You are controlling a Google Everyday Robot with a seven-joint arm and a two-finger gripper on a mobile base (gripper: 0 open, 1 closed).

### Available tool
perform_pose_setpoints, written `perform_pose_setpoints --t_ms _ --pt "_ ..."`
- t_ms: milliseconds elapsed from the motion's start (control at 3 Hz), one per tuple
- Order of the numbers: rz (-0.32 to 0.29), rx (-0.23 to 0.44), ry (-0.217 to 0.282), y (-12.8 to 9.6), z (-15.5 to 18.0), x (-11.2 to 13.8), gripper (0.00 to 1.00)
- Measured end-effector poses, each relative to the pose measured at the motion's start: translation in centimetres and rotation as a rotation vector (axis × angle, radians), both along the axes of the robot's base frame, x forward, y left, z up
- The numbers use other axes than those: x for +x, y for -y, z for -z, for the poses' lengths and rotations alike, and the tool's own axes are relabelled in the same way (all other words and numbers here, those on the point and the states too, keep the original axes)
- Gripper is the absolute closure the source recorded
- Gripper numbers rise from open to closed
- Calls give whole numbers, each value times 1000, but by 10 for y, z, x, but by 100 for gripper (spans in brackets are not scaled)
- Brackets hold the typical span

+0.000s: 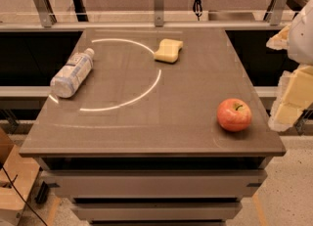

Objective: Pick blue plastic bottle

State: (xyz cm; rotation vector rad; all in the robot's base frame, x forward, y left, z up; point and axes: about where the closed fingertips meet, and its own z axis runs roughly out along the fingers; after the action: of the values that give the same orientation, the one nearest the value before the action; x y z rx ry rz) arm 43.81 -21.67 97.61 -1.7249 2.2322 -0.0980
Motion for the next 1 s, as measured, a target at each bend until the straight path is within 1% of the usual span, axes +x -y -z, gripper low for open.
perform_pose_setpoints --t_ms 333,667,1000 --pt "0 0 0 0 0 0 0" --pt "-53 -5 8 -16 -3 6 0" --pt "-166 -19 20 -56 -2 20 0"
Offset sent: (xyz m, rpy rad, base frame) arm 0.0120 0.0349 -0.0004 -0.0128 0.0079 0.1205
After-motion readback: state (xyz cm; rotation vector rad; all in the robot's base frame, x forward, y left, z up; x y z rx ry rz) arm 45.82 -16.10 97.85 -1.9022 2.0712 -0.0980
